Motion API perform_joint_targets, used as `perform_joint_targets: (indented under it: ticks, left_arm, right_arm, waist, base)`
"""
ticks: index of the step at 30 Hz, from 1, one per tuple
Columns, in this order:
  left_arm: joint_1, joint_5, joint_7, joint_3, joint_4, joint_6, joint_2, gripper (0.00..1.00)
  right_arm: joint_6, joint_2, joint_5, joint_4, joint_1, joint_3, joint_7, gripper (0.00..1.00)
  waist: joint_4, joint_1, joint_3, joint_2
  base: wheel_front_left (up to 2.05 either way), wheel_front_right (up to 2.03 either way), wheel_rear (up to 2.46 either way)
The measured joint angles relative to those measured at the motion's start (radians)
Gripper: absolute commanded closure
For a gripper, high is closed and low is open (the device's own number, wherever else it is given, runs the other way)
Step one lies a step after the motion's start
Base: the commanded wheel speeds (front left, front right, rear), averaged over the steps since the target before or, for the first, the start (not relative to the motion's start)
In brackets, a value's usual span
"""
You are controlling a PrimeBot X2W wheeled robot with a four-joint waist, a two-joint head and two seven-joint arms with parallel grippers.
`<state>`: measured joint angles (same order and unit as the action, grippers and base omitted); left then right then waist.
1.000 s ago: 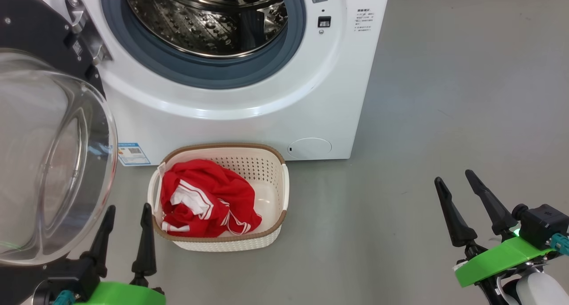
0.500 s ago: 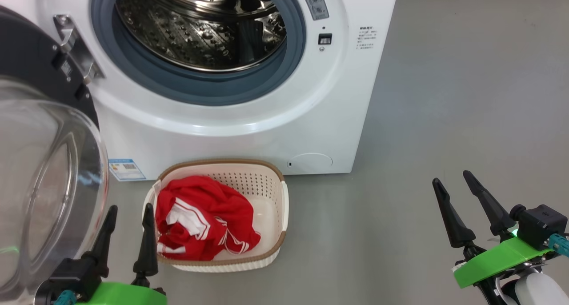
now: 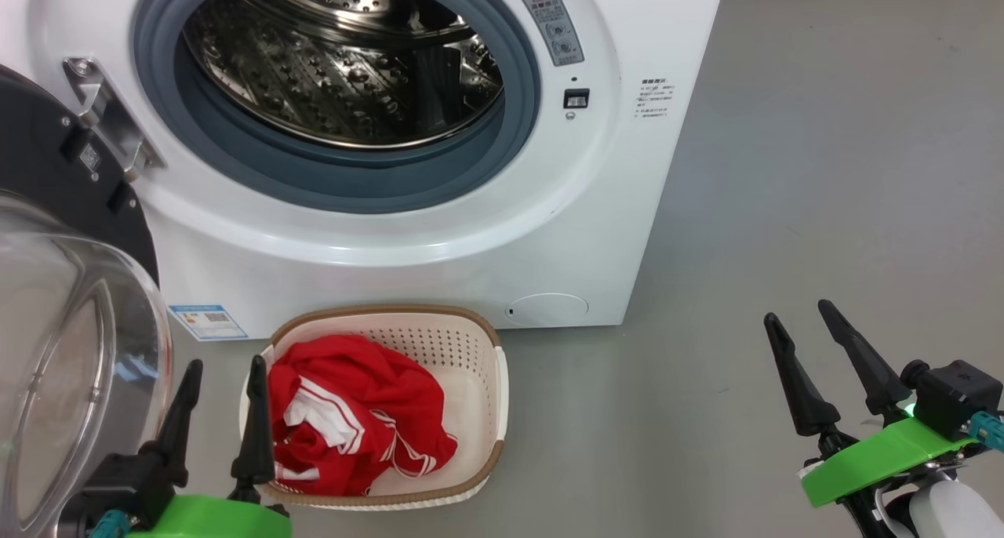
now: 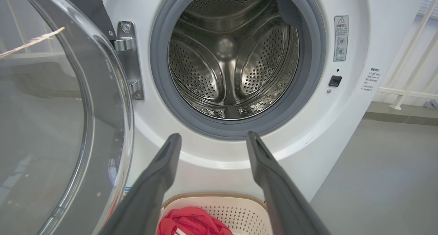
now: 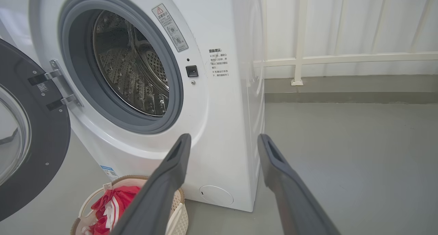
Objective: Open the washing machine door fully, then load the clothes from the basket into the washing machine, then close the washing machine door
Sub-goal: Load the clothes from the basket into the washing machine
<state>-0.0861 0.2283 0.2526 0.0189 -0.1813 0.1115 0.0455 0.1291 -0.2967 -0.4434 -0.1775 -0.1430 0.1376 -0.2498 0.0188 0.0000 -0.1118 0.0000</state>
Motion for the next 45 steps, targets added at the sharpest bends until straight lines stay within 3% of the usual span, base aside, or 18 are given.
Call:
perform_joint_targets:
  ticks: [45]
  left_arm:
    - [-0.014,0.0,0.0,-0.017,-0.023,0.0,-0.008,0.0]
  right_arm:
    - [0.0,0.003,0.0,0.003,-0.007,0.001,0.0,0.0]
  waist:
    - [-0.002,0.0,-0.033,0.0]
  base:
    - [0.0,0.0,0.0]
